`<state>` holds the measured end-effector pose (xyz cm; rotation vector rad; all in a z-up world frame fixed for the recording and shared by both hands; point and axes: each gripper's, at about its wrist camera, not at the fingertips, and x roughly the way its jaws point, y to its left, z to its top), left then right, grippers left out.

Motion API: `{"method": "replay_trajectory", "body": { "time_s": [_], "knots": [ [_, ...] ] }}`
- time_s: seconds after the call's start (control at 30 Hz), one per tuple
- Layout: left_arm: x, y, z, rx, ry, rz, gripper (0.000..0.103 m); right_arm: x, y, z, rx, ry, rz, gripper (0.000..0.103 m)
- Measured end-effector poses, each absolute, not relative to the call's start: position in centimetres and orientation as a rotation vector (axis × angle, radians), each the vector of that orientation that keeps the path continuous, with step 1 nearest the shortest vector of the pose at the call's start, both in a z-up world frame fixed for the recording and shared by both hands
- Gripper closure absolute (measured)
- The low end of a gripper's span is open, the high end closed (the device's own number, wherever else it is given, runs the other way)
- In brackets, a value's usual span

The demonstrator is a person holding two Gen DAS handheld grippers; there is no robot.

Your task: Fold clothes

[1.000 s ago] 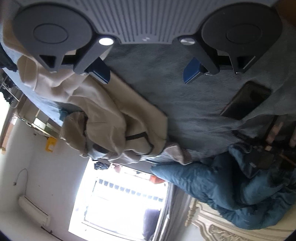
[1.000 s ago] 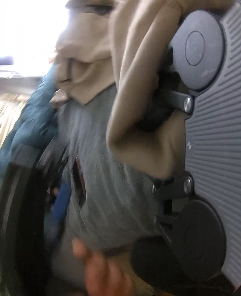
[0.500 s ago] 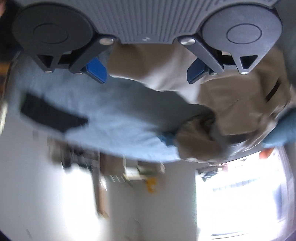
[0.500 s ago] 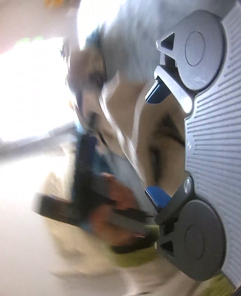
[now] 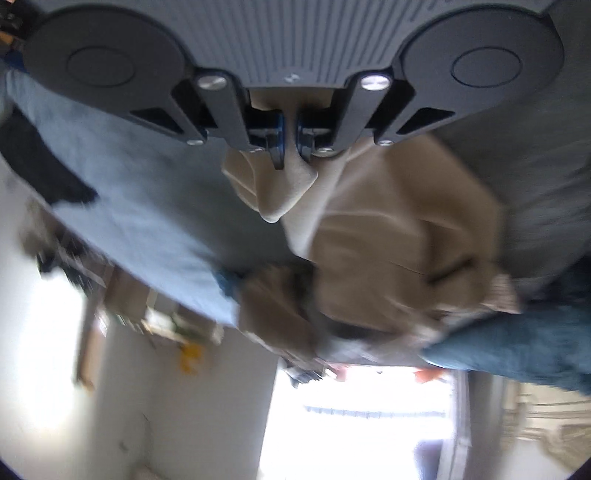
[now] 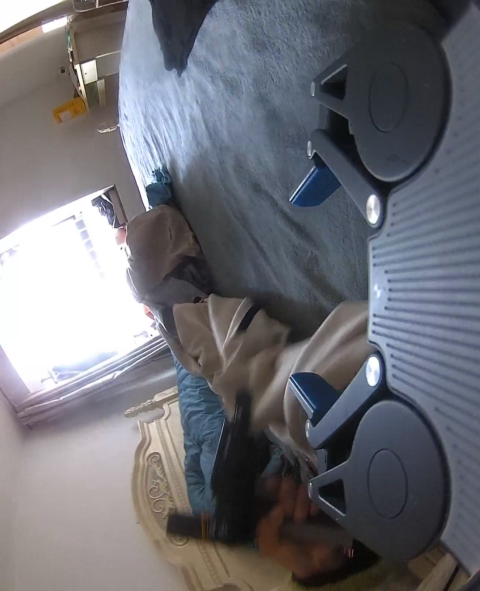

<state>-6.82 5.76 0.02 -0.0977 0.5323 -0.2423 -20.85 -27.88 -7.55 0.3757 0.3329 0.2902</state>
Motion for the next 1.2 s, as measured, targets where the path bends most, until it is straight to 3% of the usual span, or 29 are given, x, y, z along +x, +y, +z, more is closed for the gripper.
{"method": "replay_trajectory", "body": {
  "time_s": [0.23,0.4,0.47,0.53,0.67,0.8,0.87,0.97,1.2],
  "knots": [
    [-9.5,16.2,0.4,-0.215,0.482,-0.028,0.096,-18.5,-24.5,-6.8,0.381,0.37,0.407,0.006],
    [-8.9,23.1,-3.3,-0.341,0.595,0.122,0.092,-15.2,-19.2,-6.8,0.346,0.448,0.542,0.006],
    [-9.6,24.7,-4.1,-0.356,0.611,0.153,0.071,-13.9,-16.3,-7.1,0.316,0.49,0.625,0.009],
    [-10.6,25.2,-4.1,-0.338,0.583,0.206,0.058,-13.0,-12.9,-7.7,0.263,0.541,0.705,0.015],
    [-13.3,25.6,-1.9,-0.3,0.502,0.264,0.052,-13.6,-6.8,-8.7,0.13,0.587,0.837,0.018],
    [-13.0,22.5,1.4,-0.243,0.437,0.134,0.043,-15.6,-2.9,-9.2,-0.001,0.56,0.925,0.018],
    [-11.8,19.2,2.8,-0.184,0.414,0.024,0.032,-16.0,-3.2,-8.8,0.011,0.538,0.918,0.018],
    [-9.2,13.6,3.8,-0.095,0.425,-0.133,0.024,-15.9,-6.6,-8.0,0.15,0.523,0.865,0.017],
    [-3.0,-0.9,-0.9,0.208,0.524,-0.219,0.018,-18.0,-19.8,-7.5,0.375,0.461,0.524,0.015]
  ]
}}
